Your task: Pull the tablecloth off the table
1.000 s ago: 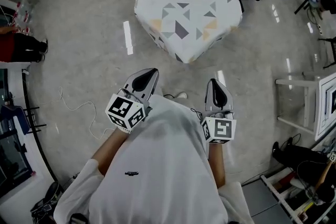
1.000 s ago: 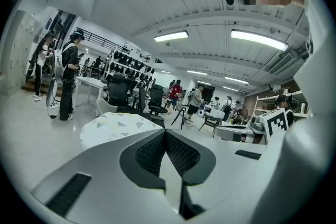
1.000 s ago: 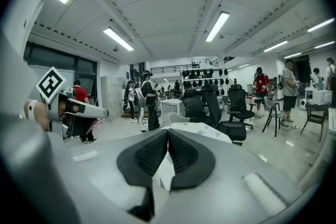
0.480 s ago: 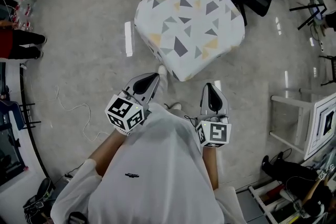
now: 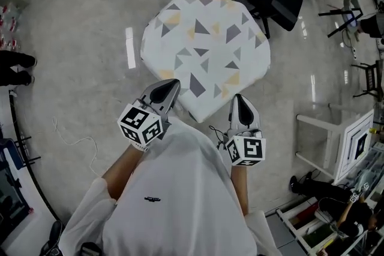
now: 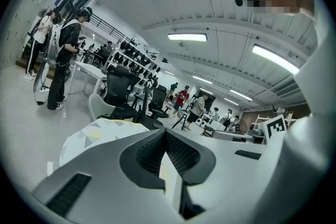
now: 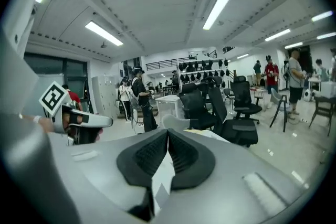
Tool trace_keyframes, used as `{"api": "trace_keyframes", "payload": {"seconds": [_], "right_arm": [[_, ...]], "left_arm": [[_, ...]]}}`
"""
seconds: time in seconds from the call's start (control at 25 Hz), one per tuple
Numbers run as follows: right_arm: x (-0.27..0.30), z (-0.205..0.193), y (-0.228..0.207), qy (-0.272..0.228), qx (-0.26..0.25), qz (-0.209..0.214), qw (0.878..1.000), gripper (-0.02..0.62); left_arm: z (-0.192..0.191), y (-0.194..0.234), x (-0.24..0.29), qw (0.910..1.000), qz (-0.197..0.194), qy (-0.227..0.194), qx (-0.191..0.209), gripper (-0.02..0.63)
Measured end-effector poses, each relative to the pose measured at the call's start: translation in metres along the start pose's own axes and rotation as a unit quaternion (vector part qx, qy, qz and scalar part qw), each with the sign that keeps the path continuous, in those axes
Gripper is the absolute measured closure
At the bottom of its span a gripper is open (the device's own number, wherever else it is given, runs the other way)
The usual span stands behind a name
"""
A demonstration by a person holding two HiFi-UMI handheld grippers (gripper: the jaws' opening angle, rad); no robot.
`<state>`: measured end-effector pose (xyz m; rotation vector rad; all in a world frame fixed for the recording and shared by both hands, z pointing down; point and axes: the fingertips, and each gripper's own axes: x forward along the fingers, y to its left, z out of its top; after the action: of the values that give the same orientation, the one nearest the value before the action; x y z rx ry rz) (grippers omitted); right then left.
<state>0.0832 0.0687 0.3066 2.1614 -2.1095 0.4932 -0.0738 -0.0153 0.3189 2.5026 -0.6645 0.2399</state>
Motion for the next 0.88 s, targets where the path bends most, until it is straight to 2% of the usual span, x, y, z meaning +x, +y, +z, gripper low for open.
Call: {"api": "trace_keyframes", "payload": {"seconds": [0.08, 0.28, 0.44, 0.72, 0.88], "right_arm": [[0.023, 0.008, -0.004, 0.001, 0.023, -0.002, 1.000, 0.580], [0.062, 0.028, -0.013, 0.000, 0.014, -0.021, 1.000, 0.580], [0.081, 0.035, -0.027, 0.006, 0.009, -0.021, 1.000, 0.580], [0.112, 0.024, -0.075, 0.023, 0.010, -0.004, 1.000, 0.571], [0.140, 0.025, -0.116, 0.037, -0.005, 0.010, 0.999, 0.537]], "left_arm": [[0.015, 0.014, 0.015, 0.9999, -0.010, 0.000, -0.004, 0.600], [0.041, 0.034, 0.046, 0.9993, -0.036, 0.010, -0.001, 0.599], [0.048, 0.039, 0.068, 0.9991, -0.039, 0.017, -0.008, 0.600], [0.052, 0.038, 0.116, 0.9996, -0.017, 0.022, -0.007, 0.600], [0.057, 0.033, 0.150, 0.9997, 0.003, 0.020, -0.015, 0.599]]}}
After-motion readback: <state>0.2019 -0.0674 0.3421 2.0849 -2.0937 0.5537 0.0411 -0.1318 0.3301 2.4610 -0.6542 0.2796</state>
